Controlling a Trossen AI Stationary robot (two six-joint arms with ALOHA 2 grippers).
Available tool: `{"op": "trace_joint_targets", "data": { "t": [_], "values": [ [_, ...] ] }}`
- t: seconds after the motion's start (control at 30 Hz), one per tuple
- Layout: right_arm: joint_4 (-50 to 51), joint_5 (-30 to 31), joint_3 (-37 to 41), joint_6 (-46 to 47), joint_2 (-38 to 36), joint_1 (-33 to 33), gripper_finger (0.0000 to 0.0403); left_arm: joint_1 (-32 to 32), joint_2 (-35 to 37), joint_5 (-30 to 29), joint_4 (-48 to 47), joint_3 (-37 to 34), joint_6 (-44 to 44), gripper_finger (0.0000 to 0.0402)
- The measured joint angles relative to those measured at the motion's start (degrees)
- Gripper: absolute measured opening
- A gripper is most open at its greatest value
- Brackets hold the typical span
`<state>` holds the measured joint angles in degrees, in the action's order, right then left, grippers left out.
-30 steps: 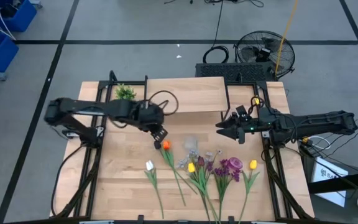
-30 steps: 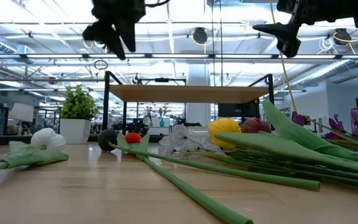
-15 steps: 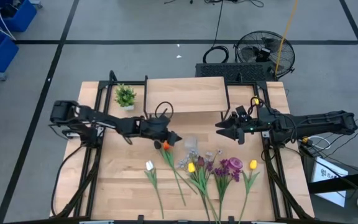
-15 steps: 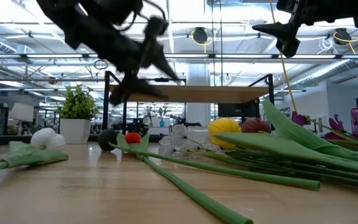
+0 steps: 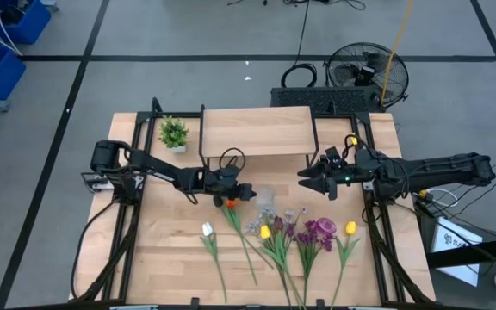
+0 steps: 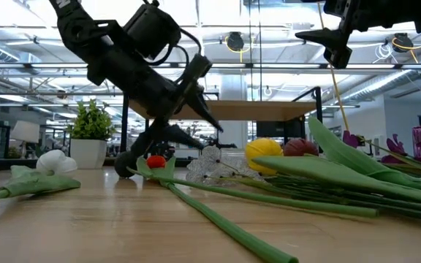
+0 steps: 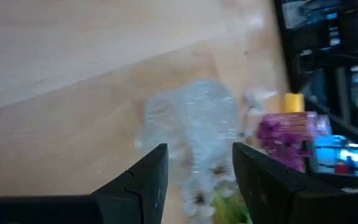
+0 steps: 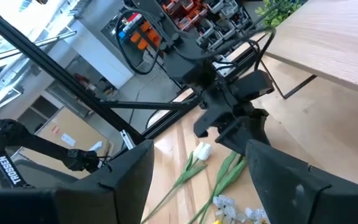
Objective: Pick and place flowers into a vace then onto a shelf
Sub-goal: Put the white vase on the shelf
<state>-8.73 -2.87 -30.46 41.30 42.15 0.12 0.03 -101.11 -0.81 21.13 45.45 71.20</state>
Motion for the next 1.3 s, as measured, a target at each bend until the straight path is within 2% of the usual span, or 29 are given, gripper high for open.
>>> {"op": "trace_joint_targets", "data": {
  "t": [0.33,0.6,0.8,1.13,1.3],
  "values": [
    [-0.02,0.02,0.0,0.02,0.0,0.0,0.0247,0.0,-0.01,-0.71,-0.27,-0.02,1.0,0.0184],
    [-0.02,0.02,0.0,0.02,0.0,0.0,0.0247,0.04,-3.22,0.23,0.92,0.06,2.45,0.0184],
    [-0.04,0.02,0.0,0.02,0.0,0.0,0.0247,0.0,-4.27,0.8,7.47,0.05,2.38,0.0184],
    [-0.05,0.04,0.0,0.09,0.0,-0.02,0.0247,0.33,-4.27,1.28,6.9,0.07,2.4,0.0184],
    [1.22,0.07,0.0,3.08,0.57,-0.01,0.0247,0.36,-4.49,1.26,7.08,0.07,2.19,0.0184]
  ]
}}
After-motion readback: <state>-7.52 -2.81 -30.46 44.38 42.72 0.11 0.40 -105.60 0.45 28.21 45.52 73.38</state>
